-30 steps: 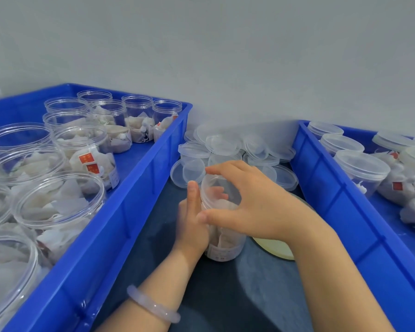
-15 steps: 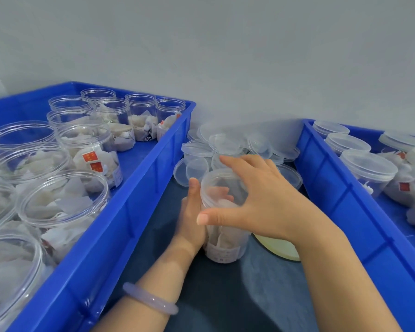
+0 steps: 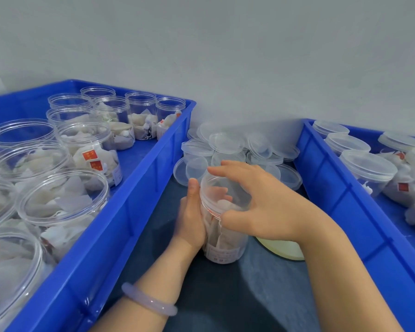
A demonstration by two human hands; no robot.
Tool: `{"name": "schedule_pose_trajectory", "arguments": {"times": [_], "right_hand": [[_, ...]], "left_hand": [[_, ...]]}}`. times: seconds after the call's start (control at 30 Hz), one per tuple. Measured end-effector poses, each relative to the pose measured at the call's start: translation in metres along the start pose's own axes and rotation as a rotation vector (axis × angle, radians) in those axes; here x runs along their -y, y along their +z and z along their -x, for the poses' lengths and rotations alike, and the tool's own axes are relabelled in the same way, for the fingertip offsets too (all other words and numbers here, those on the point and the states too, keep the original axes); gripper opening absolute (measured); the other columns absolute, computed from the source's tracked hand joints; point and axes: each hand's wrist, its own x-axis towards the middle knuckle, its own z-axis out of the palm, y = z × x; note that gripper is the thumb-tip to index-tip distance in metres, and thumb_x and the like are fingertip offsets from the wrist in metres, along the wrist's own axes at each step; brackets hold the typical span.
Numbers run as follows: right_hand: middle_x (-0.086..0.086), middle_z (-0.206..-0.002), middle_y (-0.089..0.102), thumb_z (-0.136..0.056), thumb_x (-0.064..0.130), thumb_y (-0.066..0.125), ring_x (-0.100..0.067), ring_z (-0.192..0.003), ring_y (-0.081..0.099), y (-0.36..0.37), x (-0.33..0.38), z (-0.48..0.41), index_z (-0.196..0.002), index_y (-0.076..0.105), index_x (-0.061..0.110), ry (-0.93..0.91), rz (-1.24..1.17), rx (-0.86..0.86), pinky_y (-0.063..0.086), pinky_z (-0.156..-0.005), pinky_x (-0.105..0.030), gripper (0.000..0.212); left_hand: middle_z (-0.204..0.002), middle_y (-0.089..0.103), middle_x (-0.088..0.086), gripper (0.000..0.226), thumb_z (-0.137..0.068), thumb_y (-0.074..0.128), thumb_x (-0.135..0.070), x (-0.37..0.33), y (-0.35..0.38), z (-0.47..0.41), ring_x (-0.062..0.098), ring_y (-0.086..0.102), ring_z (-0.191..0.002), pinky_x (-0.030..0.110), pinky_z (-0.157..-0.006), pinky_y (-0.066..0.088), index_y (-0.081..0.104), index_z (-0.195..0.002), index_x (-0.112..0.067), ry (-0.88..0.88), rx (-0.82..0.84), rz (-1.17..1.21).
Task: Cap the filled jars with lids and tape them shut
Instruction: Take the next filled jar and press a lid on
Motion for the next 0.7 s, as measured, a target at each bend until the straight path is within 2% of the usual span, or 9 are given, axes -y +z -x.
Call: {"name": "schedule_pose_trajectory", "arguments": {"times": [0.07, 0.13, 0.23, 0.3, 0.37, 0.43, 0.57, 0.63, 0.7], "right_hand": [[0.018, -0.140, 0.039, -0.070, 0.039, 0.063, -0.006, -0.134, 0.029, 0.001, 0.003, 0.000, -0.139, 0.041, 0.036, 0.050, 0.015, -0.054, 0.029, -0.098, -0.020, 0.073], [0.010, -0.132, 0.044, -0.068, 0.058, 0.059, -0.013, -0.127, 0.035, 0.005, 0.006, -0.002, -0.136, 0.044, 0.033, 0.139, 0.103, -0.146, 0.034, -0.092, -0.026, 0.074], [0.002, -0.125, 0.045, -0.064, 0.077, 0.053, -0.020, -0.122, 0.038, 0.011, 0.011, -0.003, -0.131, 0.044, 0.027, 0.244, 0.263, -0.206, 0.034, -0.084, -0.031, 0.084], [0.001, -0.123, 0.047, -0.062, 0.080, 0.050, -0.022, -0.120, 0.039, 0.012, 0.012, -0.002, -0.131, 0.042, 0.026, 0.241, 0.284, -0.212, 0.031, -0.081, -0.031, 0.088], [-0.001, -0.124, 0.048, -0.067, 0.074, 0.053, -0.023, -0.119, 0.039, 0.013, 0.013, -0.002, -0.131, 0.043, 0.025, 0.196, 0.255, -0.226, 0.030, -0.081, -0.030, 0.081], [0.002, -0.128, 0.050, -0.074, 0.058, 0.060, -0.021, -0.121, 0.040, 0.011, 0.013, -0.001, -0.133, 0.043, 0.028, 0.118, 0.168, -0.208, 0.032, -0.085, -0.027, 0.068], [0.020, -0.135, 0.046, -0.072, 0.026, 0.067, 0.003, -0.123, 0.039, 0.001, 0.011, 0.002, -0.137, 0.043, 0.035, -0.012, -0.034, -0.098, 0.034, -0.097, -0.016, 0.071], [0.018, -0.144, 0.037, -0.072, 0.025, 0.068, 0.004, -0.131, 0.032, 0.001, 0.009, 0.002, -0.138, 0.042, 0.036, -0.033, -0.048, -0.089, 0.031, -0.105, -0.019, 0.072], [0.015, -0.150, 0.029, -0.074, 0.035, 0.069, -0.004, -0.138, 0.023, 0.006, 0.006, 0.000, -0.140, 0.039, 0.037, -0.020, 0.018, -0.097, 0.026, -0.108, -0.023, 0.073]], "left_hand": [[-0.086, 0.073, 0.015, 0.069, -0.084, 0.028, -0.062, 0.005, 0.000, 0.001, 0.028, 0.070, -0.086, 0.039, -0.084, 0.051, 0.077, -0.081, -0.014, 0.028, -0.031, -0.025], [-0.087, 0.075, 0.011, 0.070, -0.082, 0.029, -0.069, 0.005, 0.001, 0.002, 0.025, 0.070, -0.090, 0.046, -0.091, 0.051, 0.078, -0.082, -0.018, 0.048, -0.076, -0.058], [-0.093, 0.074, 0.015, 0.078, -0.071, 0.031, -0.079, 0.003, 0.003, 0.004, 0.030, 0.068, -0.099, 0.056, -0.097, 0.045, 0.077, -0.087, -0.018, 0.039, -0.068, -0.073], [-0.093, 0.074, 0.013, 0.078, -0.072, 0.030, -0.080, 0.004, 0.003, 0.004, 0.029, 0.068, -0.098, 0.056, -0.096, 0.046, 0.077, -0.086, -0.020, 0.050, -0.066, -0.084], [-0.092, 0.074, 0.012, 0.073, -0.080, 0.027, -0.076, 0.005, 0.001, 0.003, 0.028, 0.069, -0.096, 0.053, -0.096, 0.047, 0.078, -0.085, -0.023, 0.060, -0.056, -0.075], [-0.090, 0.074, 0.013, 0.069, -0.092, 0.028, -0.067, 0.003, -0.002, 0.000, 0.027, 0.070, -0.092, 0.047, -0.090, 0.051, 0.079, -0.081, -0.022, 0.067, -0.025, -0.042], [-0.079, 0.074, 0.005, 0.063, -0.087, 0.026, -0.055, -0.001, -0.005, -0.005, 0.015, 0.071, -0.076, 0.026, -0.068, 0.056, 0.079, -0.073, -0.023, 0.020, 0.082, 0.038], [-0.076, 0.074, 0.001, 0.065, -0.094, 0.022, -0.050, 0.002, -0.004, -0.005, 0.010, 0.071, -0.074, 0.023, -0.065, 0.056, 0.079, -0.071, -0.026, 0.018, 0.109, 0.063], [-0.077, 0.074, 0.000, 0.065, -0.095, 0.022, -0.049, 0.004, -0.004, -0.004, 0.009, 0.071, -0.075, 0.024, -0.068, 0.055, 0.079, -0.071, -0.027, 0.018, 0.109, 0.061]]}}
